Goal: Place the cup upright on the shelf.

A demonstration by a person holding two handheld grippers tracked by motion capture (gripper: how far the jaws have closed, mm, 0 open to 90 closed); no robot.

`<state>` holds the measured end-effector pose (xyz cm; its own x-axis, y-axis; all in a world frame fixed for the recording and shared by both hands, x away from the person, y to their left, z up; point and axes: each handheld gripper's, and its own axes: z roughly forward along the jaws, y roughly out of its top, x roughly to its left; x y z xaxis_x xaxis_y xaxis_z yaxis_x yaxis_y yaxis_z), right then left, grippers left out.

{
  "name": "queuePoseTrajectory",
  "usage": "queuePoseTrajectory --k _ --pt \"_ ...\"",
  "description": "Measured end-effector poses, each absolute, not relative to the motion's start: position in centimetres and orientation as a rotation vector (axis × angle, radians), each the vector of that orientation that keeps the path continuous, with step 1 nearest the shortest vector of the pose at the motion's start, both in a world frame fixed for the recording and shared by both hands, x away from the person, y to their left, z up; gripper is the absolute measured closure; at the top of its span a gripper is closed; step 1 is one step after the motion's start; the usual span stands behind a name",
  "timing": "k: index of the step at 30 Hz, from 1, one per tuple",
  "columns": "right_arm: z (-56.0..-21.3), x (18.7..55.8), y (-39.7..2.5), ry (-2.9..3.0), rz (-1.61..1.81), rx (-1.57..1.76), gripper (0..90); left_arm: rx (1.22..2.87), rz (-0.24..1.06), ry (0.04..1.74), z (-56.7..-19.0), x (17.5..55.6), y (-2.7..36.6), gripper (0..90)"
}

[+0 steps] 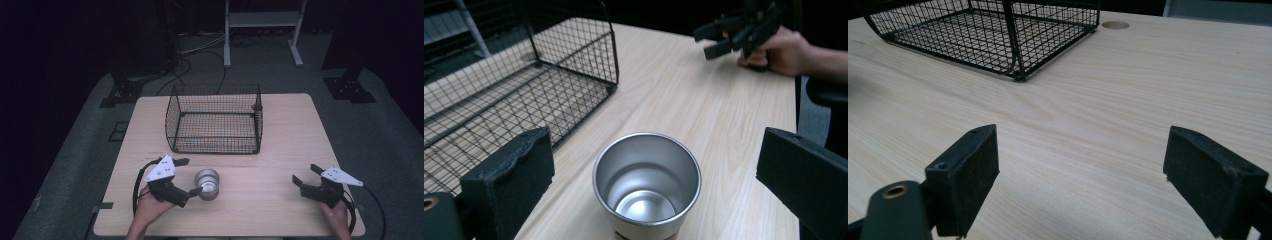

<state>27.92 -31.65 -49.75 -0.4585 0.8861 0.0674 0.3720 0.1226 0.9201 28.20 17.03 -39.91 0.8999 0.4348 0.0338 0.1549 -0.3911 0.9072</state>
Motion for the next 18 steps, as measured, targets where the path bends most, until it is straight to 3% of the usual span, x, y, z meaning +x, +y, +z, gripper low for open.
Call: queuePoseTrajectory --k 18 --pt "-49.8 27.9 -31.7 1.894 1.326 1.214 13.8 2.153 0.272 0.396 -42.2 29.1 14.1 1.0"
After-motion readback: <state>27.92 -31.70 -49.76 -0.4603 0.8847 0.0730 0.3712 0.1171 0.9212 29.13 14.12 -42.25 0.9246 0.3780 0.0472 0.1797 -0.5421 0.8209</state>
